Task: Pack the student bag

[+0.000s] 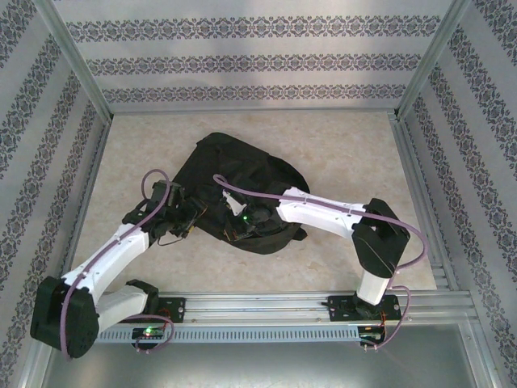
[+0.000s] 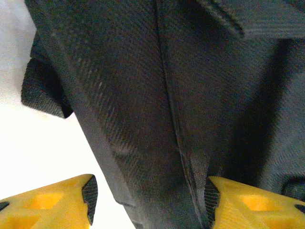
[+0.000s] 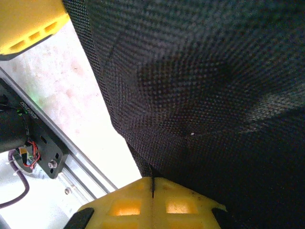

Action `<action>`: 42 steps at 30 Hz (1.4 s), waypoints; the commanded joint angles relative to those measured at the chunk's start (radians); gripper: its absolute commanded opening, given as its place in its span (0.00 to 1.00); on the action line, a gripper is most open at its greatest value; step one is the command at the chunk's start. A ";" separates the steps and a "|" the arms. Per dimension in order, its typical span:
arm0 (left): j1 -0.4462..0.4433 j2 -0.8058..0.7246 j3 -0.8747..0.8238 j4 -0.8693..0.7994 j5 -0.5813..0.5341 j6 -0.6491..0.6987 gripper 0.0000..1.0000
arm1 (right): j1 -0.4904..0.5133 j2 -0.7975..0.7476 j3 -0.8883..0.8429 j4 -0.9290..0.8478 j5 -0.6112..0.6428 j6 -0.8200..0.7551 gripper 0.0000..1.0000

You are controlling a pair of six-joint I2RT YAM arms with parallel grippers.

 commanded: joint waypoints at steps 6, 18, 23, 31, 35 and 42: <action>0.011 0.115 0.041 0.134 -0.062 0.039 0.50 | -0.016 0.002 0.033 -0.095 -0.034 -0.059 0.00; 0.025 0.183 0.056 0.171 -0.048 0.061 0.00 | -0.032 -0.093 -0.072 -0.133 -0.048 -0.078 0.00; 0.026 0.177 0.048 0.173 -0.035 0.052 0.00 | -0.033 -0.077 -0.089 -0.097 -0.101 -0.064 0.00; 0.025 0.158 0.037 0.164 -0.015 0.044 0.00 | -0.054 -0.073 -0.054 -0.054 -0.106 -0.030 0.33; 0.026 0.142 0.027 0.163 -0.009 0.039 0.00 | -0.087 -0.093 -0.067 0.003 -0.161 0.027 0.39; 0.025 0.132 0.021 0.167 -0.006 0.040 0.00 | -0.110 -0.043 -0.052 0.017 -0.248 0.062 0.45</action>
